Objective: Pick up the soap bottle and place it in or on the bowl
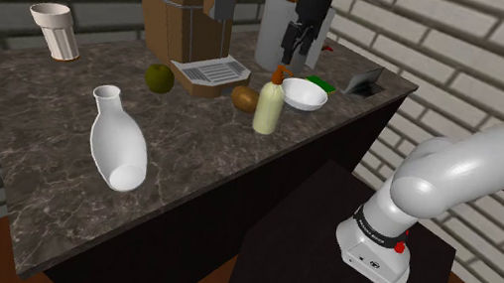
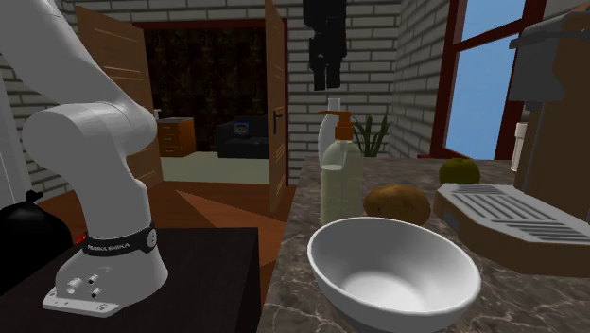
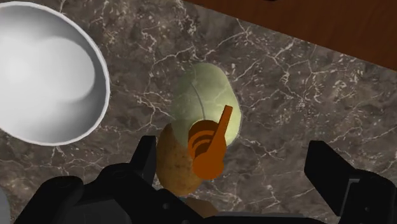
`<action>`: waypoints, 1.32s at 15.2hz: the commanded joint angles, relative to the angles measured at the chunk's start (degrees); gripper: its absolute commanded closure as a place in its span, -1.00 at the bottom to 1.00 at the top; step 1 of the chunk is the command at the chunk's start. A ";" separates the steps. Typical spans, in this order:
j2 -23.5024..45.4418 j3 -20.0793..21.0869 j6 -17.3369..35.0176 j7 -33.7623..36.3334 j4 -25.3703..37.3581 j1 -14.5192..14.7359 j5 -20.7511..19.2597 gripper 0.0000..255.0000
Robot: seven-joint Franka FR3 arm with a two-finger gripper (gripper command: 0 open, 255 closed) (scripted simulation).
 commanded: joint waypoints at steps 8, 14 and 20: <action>8.51 -0.22 7.09 -0.41 -0.65 -0.34 -0.43 -1.00; 8.83 -0.22 9.11 -0.39 -2.35 -0.35 -0.45 -1.00; 8.83 -0.22 9.10 -0.39 -2.35 -0.35 -0.45 1.00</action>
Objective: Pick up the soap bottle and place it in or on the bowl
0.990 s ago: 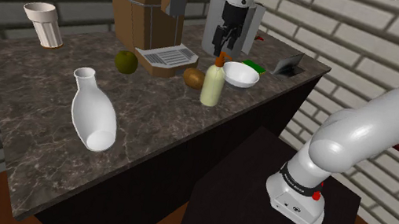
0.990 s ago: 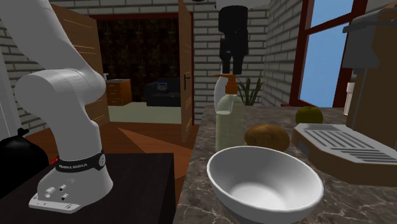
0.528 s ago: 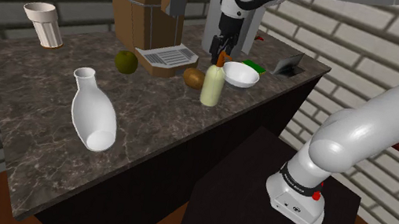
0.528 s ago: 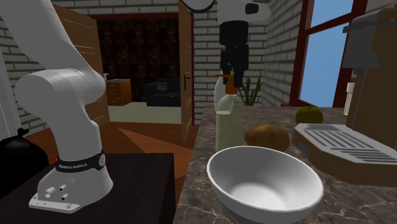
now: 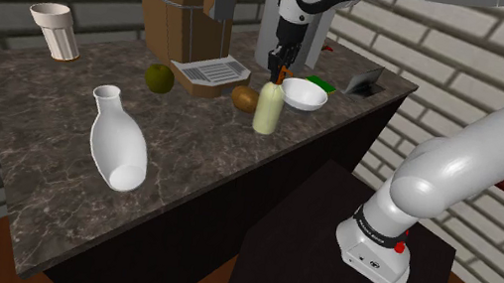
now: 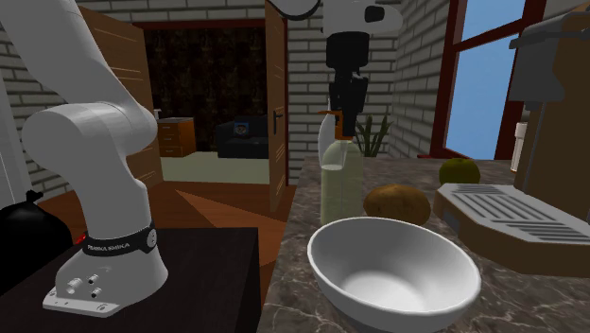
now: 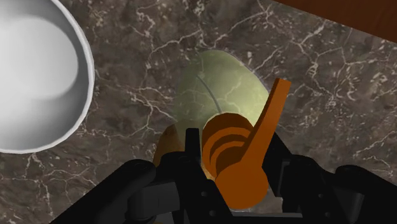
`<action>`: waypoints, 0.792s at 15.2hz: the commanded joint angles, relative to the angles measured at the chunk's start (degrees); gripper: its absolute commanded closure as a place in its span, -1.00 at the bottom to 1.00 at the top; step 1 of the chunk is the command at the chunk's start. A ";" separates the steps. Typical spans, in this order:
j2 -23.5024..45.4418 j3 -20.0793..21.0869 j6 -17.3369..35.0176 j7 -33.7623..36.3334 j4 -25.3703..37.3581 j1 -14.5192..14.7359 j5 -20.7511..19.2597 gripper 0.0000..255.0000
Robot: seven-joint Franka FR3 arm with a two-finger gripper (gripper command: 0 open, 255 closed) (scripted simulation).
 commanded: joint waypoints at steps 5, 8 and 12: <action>0.01 0.00 0.00 0.00 -0.02 0.00 -0.01 1.00; 0.01 0.00 0.00 0.00 -0.02 0.00 -0.01 1.00; -0.40 -0.02 -3.12 -0.06 2.69 -0.01 0.01 1.00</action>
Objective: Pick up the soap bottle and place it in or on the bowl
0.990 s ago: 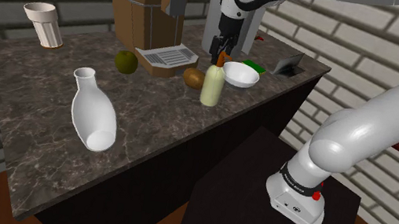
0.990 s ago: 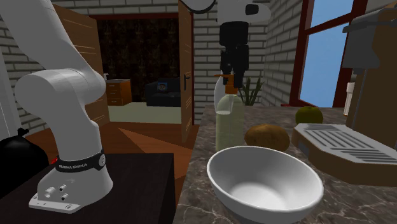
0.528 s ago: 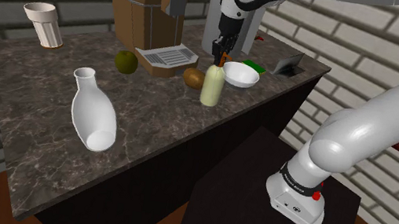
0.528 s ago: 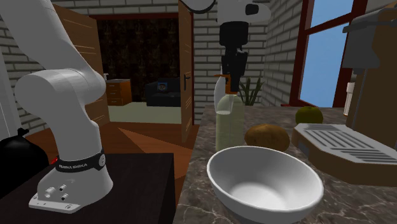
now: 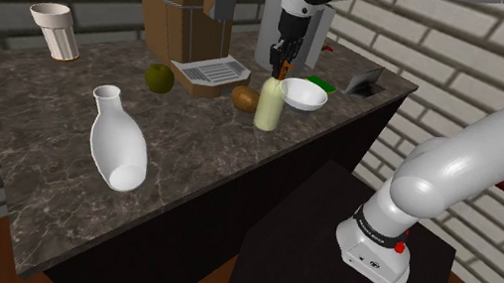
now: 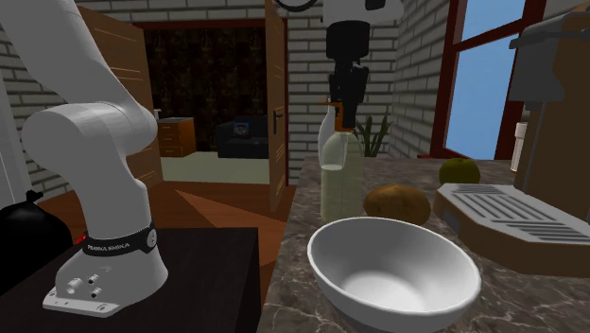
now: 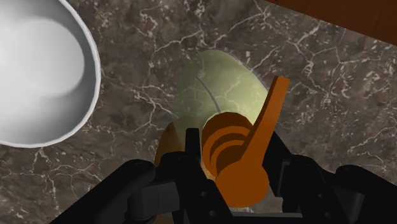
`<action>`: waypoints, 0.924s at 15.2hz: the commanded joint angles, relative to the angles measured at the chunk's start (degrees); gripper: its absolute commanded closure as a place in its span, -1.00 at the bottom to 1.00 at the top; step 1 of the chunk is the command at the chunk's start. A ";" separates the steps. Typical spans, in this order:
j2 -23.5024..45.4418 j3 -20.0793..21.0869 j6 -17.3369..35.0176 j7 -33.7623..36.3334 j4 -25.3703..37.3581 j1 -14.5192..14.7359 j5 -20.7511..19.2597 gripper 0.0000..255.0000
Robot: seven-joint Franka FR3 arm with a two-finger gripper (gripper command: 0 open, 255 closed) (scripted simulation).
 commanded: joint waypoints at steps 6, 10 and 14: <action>-0.20 0.04 -5.32 0.02 5.12 0.03 0.03 1.00; -0.11 0.03 -8.40 -0.02 8.29 0.02 0.03 1.00; 0.18 0.02 -11.47 -0.06 11.65 0.00 0.02 1.00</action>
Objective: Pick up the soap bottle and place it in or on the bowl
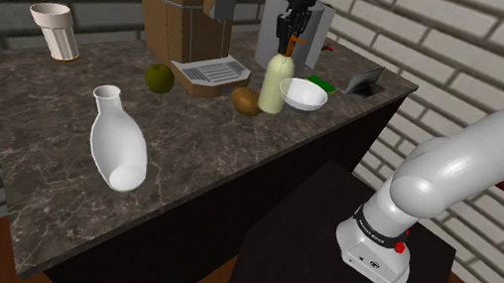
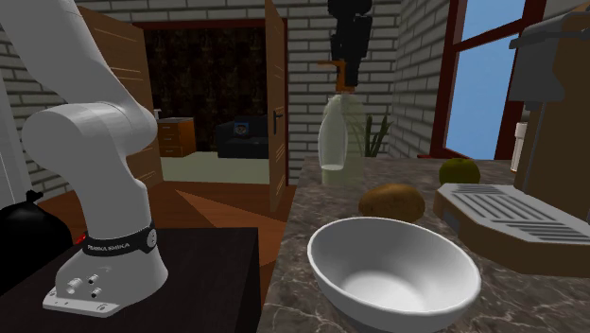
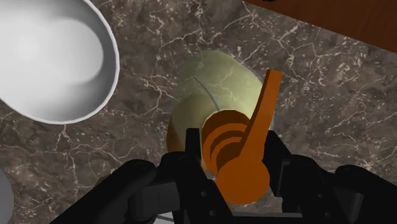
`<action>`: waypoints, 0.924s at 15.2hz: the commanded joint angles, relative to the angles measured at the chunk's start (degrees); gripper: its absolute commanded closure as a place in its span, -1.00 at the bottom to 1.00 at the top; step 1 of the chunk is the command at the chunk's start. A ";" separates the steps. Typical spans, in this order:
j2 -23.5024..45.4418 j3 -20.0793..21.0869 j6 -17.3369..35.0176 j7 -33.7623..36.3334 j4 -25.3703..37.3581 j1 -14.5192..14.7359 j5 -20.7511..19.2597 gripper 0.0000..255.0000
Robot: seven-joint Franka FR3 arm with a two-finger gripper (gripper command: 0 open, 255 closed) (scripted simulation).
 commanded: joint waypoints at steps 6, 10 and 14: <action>0.91 0.00 -5.43 -0.05 6.34 -0.03 -0.03 1.00; 1.70 0.00 -8.54 -0.07 10.25 -0.04 -0.06 1.00; 2.77 -1.72 -10.81 -2.72 13.61 -0.99 -0.56 1.00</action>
